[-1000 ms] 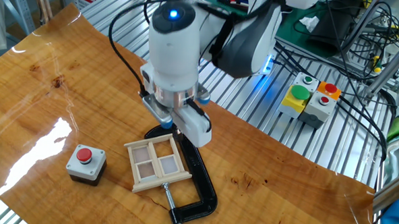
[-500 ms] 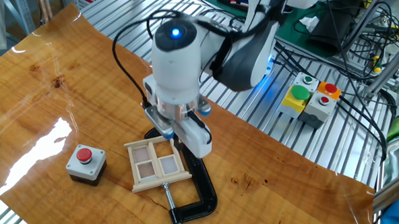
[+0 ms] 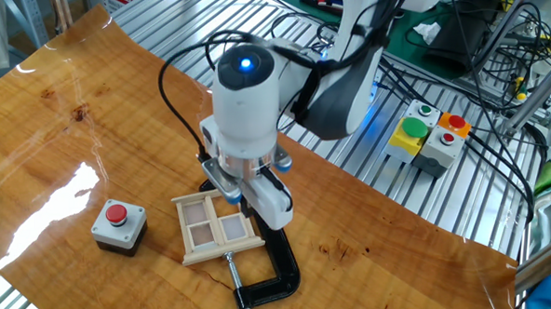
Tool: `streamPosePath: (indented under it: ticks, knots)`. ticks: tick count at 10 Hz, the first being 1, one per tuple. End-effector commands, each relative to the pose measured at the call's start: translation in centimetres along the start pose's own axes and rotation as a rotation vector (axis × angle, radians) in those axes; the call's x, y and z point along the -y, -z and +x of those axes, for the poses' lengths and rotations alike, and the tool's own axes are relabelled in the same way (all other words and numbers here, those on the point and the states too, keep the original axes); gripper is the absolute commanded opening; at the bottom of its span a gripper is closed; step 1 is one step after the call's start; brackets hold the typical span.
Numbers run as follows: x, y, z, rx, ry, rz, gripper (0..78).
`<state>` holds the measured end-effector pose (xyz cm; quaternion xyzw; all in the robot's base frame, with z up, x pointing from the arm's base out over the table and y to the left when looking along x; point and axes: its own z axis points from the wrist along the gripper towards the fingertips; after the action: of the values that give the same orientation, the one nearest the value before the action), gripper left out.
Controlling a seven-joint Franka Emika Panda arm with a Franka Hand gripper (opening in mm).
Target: Close a sliding window
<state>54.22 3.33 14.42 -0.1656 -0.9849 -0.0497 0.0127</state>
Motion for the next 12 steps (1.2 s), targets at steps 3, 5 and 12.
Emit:
streamPosePath:
  ticks: [3, 5, 12]
  knots:
    - [0.9, -2.3, -0.4, 0.012, 0.033, -0.004, 0.0]
    - [1.5, -3.5, -0.3, 0.02, 0.046, -0.007, 0.0]
    - [2.3, -6.2, -0.3, 0.041, 0.055, -0.011, 0.0]
